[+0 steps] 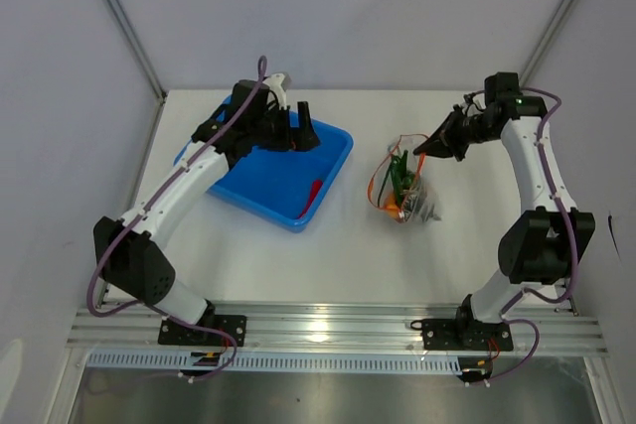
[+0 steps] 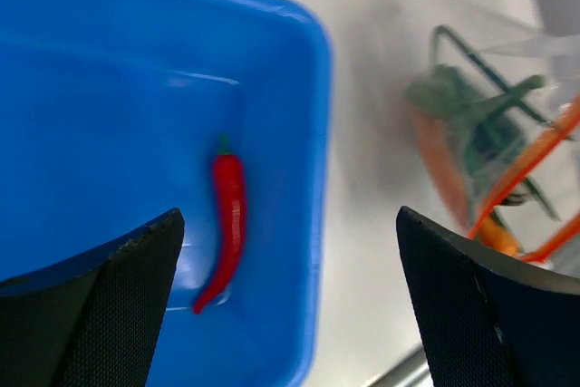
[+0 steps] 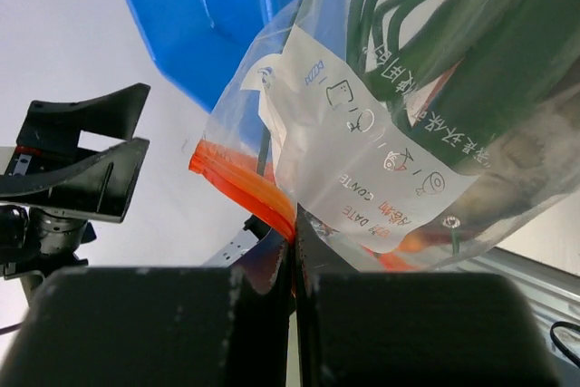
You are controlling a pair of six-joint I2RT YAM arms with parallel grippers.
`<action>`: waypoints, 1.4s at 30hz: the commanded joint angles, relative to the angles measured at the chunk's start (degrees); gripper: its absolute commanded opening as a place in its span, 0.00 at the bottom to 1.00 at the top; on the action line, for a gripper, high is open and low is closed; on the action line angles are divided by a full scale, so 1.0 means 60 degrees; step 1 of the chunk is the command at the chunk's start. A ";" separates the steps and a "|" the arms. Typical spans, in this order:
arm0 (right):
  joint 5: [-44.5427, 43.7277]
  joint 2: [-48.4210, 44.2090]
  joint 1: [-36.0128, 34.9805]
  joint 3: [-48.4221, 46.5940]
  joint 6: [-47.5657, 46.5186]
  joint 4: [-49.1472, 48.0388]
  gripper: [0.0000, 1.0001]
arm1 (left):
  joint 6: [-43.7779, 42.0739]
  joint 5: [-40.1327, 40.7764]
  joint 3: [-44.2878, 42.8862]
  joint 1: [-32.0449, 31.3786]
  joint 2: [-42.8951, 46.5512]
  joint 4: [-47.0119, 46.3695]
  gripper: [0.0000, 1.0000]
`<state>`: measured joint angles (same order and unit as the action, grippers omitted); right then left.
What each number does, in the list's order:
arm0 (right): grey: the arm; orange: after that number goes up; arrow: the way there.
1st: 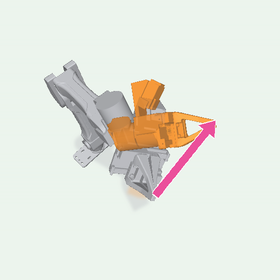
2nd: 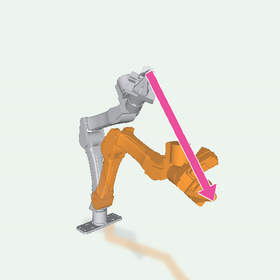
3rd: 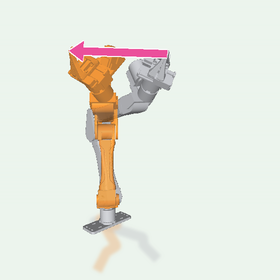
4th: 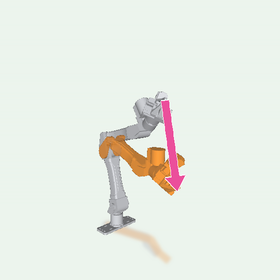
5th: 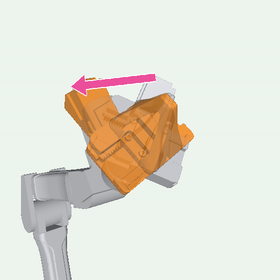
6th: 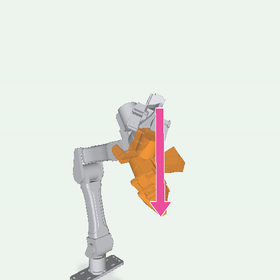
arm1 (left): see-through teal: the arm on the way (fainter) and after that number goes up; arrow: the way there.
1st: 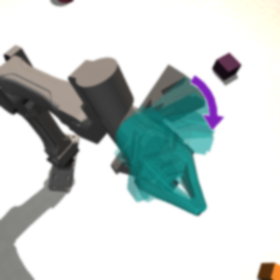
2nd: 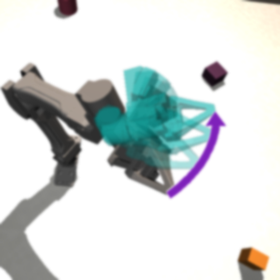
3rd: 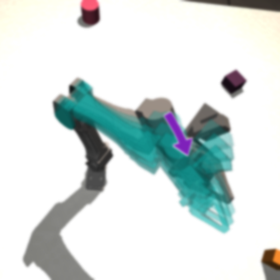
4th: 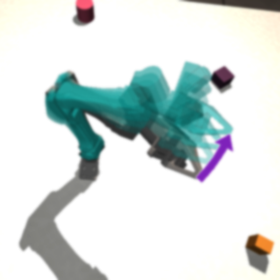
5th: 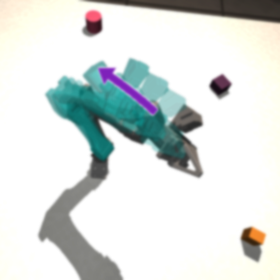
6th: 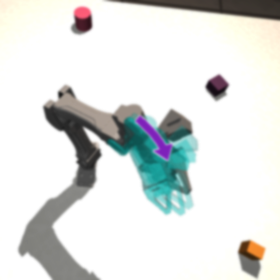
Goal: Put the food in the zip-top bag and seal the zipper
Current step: Adjust the zipper food storage bag at the center of the board, then pick up the fake vegetable from the bin.
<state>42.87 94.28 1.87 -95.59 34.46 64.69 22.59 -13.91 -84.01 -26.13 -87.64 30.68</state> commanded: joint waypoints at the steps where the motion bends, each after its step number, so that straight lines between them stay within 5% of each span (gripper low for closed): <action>1: -0.0056 0.0399 0.0055 -0.0240 -0.0133 0.0161 0.00 | -0.1401 0.1715 0.0375 0.0004 0.0148 0.1010 0.99; 10: -0.0114 0.1381 0.0069 -0.0751 -0.0366 0.0586 0.00 | -0.4773 0.1704 0.0642 0.0034 -0.1242 0.1448 0.89; 18: -0.0085 0.1879 0.0128 -0.0987 -0.0294 0.0777 0.00 | -0.5639 -0.1190 0.0555 0.0546 -0.2195 0.1743 0.84; 26: -0.0012 0.2465 0.0113 -0.1309 -0.0016 0.0879 0.00 | -0.3811 -0.2852 -0.0939 0.0445 -0.4083 0.1360 0.86; 42: -0.0304 0.3710 -0.0604 -0.2715 0.0526 0.1451 0.00 | -0.2168 -0.0803 -0.1232 -0.0274 -0.5286 0.1596 0.89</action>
<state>40.86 115.83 -0.16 -108.16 36.05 71.16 6.94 -21.47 -90.52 -27.51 -117.38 38.87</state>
